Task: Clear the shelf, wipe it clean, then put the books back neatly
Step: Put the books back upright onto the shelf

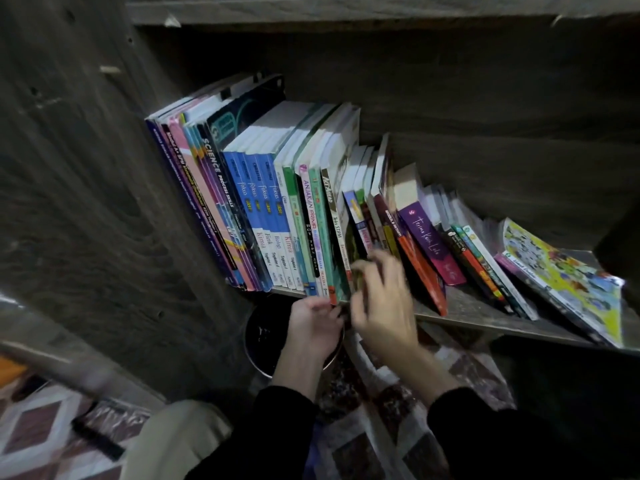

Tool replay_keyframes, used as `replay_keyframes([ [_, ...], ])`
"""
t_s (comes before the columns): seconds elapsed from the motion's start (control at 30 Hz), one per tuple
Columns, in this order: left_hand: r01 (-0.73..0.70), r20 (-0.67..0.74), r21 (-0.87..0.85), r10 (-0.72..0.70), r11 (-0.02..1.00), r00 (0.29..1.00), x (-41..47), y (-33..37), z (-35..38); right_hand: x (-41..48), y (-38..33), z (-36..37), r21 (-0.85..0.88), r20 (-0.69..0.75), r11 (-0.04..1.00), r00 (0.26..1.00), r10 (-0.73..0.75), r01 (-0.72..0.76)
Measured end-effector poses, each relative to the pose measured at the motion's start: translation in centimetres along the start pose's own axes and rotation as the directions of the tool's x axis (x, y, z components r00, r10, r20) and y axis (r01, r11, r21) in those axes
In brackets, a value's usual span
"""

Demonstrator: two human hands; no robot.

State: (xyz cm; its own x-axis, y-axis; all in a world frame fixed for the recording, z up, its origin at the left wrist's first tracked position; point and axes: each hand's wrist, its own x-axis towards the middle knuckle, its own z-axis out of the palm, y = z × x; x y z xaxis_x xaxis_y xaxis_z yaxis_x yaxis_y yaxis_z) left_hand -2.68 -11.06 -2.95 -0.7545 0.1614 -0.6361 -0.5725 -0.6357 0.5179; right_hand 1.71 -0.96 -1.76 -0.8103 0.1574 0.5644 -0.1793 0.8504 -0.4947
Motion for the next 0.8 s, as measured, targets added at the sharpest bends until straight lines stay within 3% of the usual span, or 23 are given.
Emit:
replay_keyframes([
  [0.03,-0.064,-0.028,0.219,0.072,0.973,0.997,0.1,0.0,-0.1,-0.5,0.2,1.0,0.016,0.146,0.989,0.979,0.146,-0.149],
  [0.07,-0.166,-0.082,0.415,0.218,0.895,0.973,0.4,0.2,-0.3,-0.7,0.3,1.8,0.014,0.299,0.950,0.908,0.292,-0.311],
  [0.1,-0.289,-0.062,0.617,0.411,0.732,0.909,0.5,0.4,-0.4,-0.5,0.5,2.4,-0.006,0.411,0.908,0.827,0.385,-0.420],
  [0.13,-0.404,0.050,0.761,0.574,0.508,0.817,0.6,0.6,-0.3,0.0,0.7,3.0,-0.028,0.458,0.892,0.788,0.412,-0.451],
  [0.2,-0.569,0.323,0.816,0.731,0.106,0.600,0.1,0.6,-0.1,1.1,0.8,3.5,-0.063,0.425,0.908,0.812,0.400,-0.414],
  [0.27,-0.580,0.467,0.794,0.793,-0.182,0.391,0.2,0.8,-0.1,2.5,0.7,3.6,-0.073,0.402,0.928,0.841,0.362,-0.364],
  [0.3,-0.567,0.517,0.776,0.793,-0.276,0.322,0.8,1.0,-0.3,3.0,0.6,3.6,-0.072,0.419,0.933,0.838,0.349,-0.352],
  [0.4,-0.573,0.583,0.733,0.773,-0.367,0.250,1.4,2.1,-0.7,3.9,0.8,4.0,-0.078,0.460,0.930,0.815,0.352,-0.358],
  [0.5,-0.522,0.639,0.703,0.751,-0.483,0.166,2.0,3.1,-1.3,4.4,1.8,4.1,0.046,0.509,0.924,0.805,0.305,-0.379],
  [0.6,-0.491,0.635,0.719,0.753,-0.492,0.175,2.6,3.8,-1.6,4.9,2.6,3.4,0.127,0.656,0.894,0.712,0.249,-0.429],
  [0.67,-0.471,0.612,0.746,0.764,-0.471,0.207,2.0,3.6,-1.5,4.9,2.0,3.1,0.093,0.694,0.904,0.678,0.242,-0.418],
  [0.73,-0.482,0.600,0.753,0.769,-0.448,0.222,0.9,3.6,-1.1,4.8,0.5,2.3,0.057,0.631,0.912,0.722,0.283,-0.407],
  [0.8,-0.579,0.577,0.720,0.794,-0.383,0.192,-0.8,4.5,-0.6,5.0,-2.0,0.5,0.165,0.336,0.934,0.908,0.250,-0.318],
])
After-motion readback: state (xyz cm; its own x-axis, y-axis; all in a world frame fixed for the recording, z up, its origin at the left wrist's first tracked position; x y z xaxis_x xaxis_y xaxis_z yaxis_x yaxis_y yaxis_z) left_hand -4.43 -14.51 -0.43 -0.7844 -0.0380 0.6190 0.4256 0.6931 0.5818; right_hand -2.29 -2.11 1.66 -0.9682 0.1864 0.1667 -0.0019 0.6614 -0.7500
